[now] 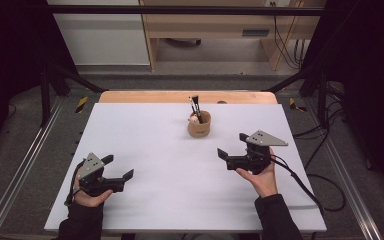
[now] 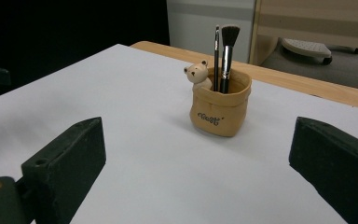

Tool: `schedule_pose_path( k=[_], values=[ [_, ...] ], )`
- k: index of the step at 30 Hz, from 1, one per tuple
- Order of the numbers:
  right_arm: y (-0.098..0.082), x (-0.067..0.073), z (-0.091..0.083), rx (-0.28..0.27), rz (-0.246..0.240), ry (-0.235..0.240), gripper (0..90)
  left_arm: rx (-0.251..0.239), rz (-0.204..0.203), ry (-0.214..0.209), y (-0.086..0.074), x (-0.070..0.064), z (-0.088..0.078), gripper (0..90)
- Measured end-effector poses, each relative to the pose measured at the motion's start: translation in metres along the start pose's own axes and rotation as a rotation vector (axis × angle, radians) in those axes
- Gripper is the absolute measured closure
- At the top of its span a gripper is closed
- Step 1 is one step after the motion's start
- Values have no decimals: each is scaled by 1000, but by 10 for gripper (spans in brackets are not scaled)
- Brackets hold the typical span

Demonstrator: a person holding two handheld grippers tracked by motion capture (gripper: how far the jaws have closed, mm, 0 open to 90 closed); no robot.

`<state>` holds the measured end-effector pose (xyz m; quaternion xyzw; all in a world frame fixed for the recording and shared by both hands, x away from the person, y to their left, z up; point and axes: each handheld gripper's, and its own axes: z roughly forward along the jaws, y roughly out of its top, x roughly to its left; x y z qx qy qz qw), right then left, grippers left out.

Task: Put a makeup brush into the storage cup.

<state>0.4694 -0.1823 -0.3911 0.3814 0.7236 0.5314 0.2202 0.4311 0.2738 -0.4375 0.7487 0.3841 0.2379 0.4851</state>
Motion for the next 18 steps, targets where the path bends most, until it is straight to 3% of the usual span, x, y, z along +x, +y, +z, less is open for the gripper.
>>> schedule_pose_path(
  k=[11, 18],
  values=[
    [-16, -7, -21, -12, 28, -22, 28, 1, -3, 0, 0, -1, 1, 71],
    [-23, -8, -31, -17, 14, -28, 25, 2, -4, 0, 0, -1, 1, 71]
  ],
)
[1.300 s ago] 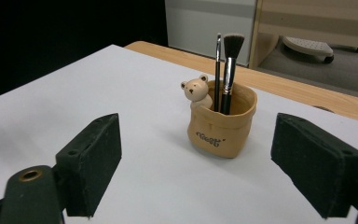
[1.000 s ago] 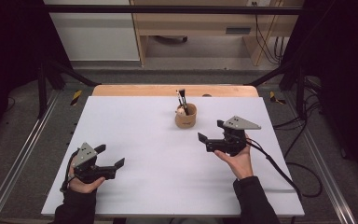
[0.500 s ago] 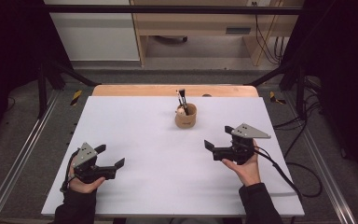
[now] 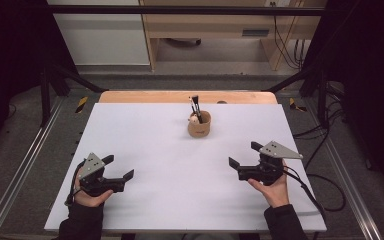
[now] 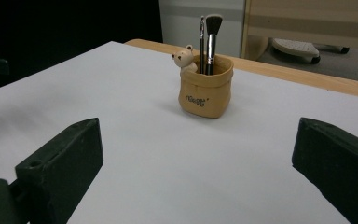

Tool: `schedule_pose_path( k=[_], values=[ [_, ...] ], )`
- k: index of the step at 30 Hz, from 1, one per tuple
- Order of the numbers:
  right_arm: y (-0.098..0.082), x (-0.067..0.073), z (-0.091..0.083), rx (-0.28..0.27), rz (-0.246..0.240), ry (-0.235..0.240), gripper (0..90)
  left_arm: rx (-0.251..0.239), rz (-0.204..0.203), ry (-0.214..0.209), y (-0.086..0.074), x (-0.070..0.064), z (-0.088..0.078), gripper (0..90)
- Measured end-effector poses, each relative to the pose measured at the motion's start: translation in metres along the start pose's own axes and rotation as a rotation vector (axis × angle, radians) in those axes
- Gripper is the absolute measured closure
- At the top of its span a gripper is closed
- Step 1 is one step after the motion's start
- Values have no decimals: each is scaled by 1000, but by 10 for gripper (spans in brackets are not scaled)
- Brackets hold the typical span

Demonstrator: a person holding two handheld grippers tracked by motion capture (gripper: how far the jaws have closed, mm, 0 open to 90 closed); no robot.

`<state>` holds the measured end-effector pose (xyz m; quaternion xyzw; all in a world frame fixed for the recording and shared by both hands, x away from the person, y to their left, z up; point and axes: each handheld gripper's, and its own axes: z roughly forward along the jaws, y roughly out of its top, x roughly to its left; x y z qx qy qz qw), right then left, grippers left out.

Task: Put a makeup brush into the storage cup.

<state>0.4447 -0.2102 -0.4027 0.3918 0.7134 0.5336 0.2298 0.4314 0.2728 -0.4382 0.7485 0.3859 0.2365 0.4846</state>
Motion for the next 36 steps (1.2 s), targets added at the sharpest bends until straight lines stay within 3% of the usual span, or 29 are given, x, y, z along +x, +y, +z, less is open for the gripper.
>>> schedule_pose_path(
  k=[9, 36],
  values=[
    [-11, -3, -11, 11, -14, -3, 27, 5, 3, -1, 0, 0, 0, 70],
    [-33, -17, -28, 9, 18, -20, 37, 7, 5, -1, -1, 0, 0, 69]
  ],
)
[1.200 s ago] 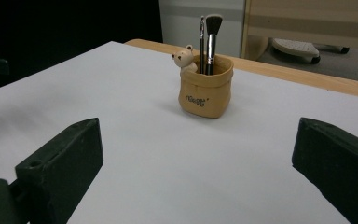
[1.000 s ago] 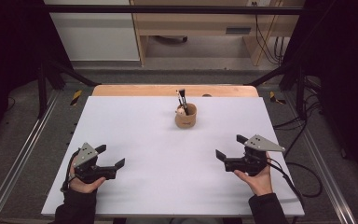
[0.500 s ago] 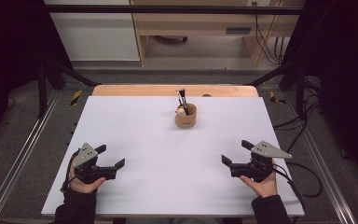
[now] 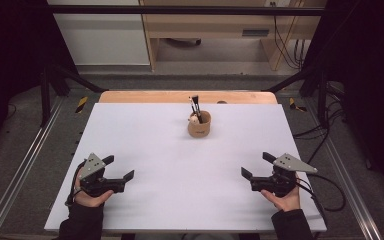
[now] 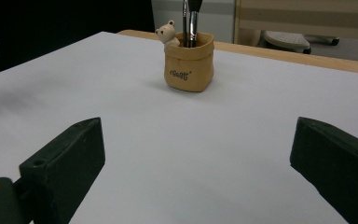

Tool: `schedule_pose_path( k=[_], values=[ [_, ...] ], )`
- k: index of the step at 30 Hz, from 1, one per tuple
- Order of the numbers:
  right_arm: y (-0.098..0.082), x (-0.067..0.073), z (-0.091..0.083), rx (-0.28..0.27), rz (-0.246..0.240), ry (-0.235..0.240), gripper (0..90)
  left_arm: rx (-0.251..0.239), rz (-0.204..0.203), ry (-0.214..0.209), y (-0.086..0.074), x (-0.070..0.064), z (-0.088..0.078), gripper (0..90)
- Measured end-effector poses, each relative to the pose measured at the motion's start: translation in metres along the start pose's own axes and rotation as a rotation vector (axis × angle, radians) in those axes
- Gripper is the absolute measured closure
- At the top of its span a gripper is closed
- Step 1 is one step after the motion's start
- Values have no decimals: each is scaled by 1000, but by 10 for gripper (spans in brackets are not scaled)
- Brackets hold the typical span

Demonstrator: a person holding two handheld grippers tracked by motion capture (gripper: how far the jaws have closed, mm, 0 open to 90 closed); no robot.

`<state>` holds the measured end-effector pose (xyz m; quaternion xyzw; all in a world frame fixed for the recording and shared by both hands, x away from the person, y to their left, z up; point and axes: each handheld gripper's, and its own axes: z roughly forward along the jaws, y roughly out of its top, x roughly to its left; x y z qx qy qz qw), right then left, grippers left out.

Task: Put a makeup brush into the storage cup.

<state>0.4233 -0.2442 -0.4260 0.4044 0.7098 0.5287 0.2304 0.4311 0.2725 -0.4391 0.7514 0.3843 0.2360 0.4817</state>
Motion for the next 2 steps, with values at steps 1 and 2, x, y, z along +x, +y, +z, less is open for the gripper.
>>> schedule_pose_path(
  k=[1, 2],
  values=[
    [0, 0, 0, -1, -6, -2, 36, 0, 0, 0, 0, 0, 0, 70],
    [0, 0, 0, -3, -10, -2, 36, 0, -2, 0, 0, 0, 0, 70]
  ],
)
